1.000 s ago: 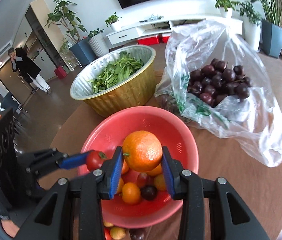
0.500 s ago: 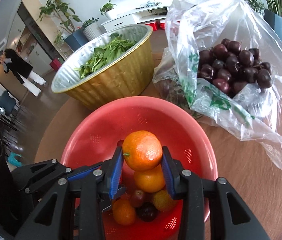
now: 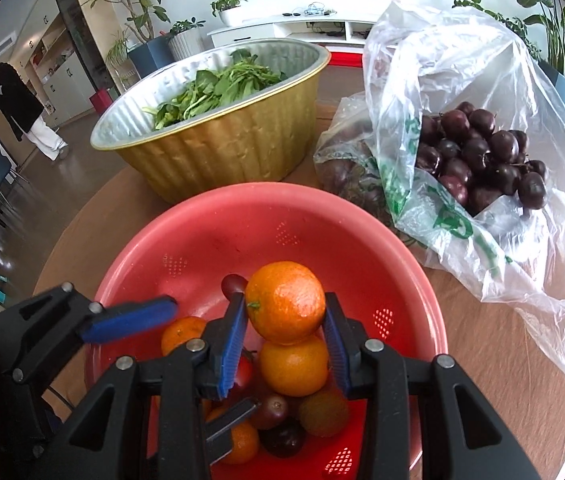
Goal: Organize fruits
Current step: 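Carry the tomato and tangerine to the red bowl and release them inside, then grasp a red tomato with the left tool while the right tool grasps a dark plum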
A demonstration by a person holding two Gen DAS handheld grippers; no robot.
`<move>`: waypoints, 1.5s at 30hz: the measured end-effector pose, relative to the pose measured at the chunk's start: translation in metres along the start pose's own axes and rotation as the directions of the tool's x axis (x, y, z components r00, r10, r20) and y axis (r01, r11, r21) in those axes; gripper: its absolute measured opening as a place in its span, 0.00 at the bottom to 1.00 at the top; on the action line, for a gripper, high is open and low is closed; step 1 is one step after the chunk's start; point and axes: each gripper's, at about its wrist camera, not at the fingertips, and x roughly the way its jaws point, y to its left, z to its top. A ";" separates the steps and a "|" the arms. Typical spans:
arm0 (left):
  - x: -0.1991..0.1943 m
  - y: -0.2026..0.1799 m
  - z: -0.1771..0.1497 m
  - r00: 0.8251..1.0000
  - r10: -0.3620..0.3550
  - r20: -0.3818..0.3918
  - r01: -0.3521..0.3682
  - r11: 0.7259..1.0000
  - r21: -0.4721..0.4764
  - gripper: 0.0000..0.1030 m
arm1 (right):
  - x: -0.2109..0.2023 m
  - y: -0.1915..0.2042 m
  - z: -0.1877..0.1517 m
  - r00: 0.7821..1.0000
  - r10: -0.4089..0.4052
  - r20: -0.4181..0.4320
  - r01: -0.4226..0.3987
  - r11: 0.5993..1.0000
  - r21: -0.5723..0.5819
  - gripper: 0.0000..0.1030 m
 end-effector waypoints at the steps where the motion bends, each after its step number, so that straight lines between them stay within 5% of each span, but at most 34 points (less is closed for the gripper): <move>1: 0.000 0.001 -0.001 1.000 -0.004 -0.002 0.004 1.000 -0.004 0.66 | 0.000 0.000 0.000 1.000 0.001 0.001 -0.001 1.000 0.002 0.40; 15: -0.025 -0.002 -0.008 0.999 0.006 0.037 -0.006 1.000 -0.013 0.74 | -0.035 -0.015 -0.014 0.998 0.028 0.052 -0.032 0.997 0.076 0.48; 24: -0.079 -0.006 -0.040 0.995 -0.009 0.102 0.013 0.999 -0.044 1.00 | -0.110 -0.024 -0.062 0.977 0.058 0.203 -0.087 0.986 0.140 0.55; 30: -0.102 -0.019 -0.087 0.995 -0.023 0.098 0.028 0.999 -0.047 1.00 | -0.131 -0.021 -0.110 0.974 0.087 0.211 -0.128 0.973 0.191 0.55; 36: -0.093 -0.039 -0.131 1.000 -0.008 0.004 0.008 1.000 -0.022 1.00 | -0.134 -0.013 -0.153 0.975 0.109 0.196 -0.156 0.958 0.241 0.55; 45: -0.078 -0.053 -0.148 1.000 -0.001 -0.023 0.001 1.000 0.002 0.99 | -0.124 -0.008 -0.177 0.982 0.108 0.158 -0.148 0.952 0.267 0.55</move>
